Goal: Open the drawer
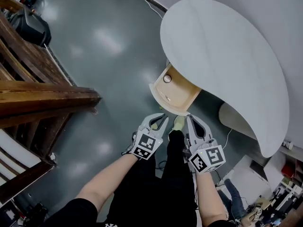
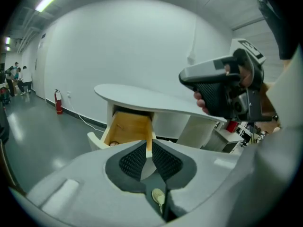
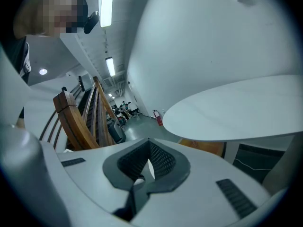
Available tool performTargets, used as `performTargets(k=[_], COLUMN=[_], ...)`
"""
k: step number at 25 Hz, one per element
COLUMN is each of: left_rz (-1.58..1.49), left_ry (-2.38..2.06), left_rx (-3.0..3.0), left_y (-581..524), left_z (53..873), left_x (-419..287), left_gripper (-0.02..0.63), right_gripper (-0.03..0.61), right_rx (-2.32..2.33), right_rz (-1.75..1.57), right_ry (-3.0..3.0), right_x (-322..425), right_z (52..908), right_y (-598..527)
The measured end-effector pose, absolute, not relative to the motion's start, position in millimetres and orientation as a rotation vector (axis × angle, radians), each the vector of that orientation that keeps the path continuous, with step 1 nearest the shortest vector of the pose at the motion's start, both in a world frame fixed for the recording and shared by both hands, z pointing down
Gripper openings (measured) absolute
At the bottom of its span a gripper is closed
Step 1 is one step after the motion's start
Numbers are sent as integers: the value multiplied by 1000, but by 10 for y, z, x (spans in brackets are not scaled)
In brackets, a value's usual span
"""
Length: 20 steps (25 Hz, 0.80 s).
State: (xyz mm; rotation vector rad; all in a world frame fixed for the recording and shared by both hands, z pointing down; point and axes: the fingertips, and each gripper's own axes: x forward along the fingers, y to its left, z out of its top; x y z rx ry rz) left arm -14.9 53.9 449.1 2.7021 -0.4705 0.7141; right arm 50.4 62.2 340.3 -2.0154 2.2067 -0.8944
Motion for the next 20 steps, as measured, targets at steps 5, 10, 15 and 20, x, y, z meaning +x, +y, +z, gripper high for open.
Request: performTargets(k=[5, 10, 15, 20], left_rz=[613, 513, 434, 369], left_ry=[-506, -538, -519, -497], left_rx=[2750, 2763, 2795, 2829], left_y=[405, 256, 229, 244], left_z=[3803, 3246, 2721, 2239], left_x=[-82, 10, 91, 150], left_gripper=[34, 28, 25, 23], right_gripper=[15, 15, 14, 15], right_rx=[-2020, -2030, -2048, -2064], right_rz=[-835, -765, -679, -570], right_ry=[2217, 2233, 2247, 2271], right_x=[577, 639, 695, 739], right_z=[3126, 2847, 2508, 2105], right_y=[622, 566, 487, 420])
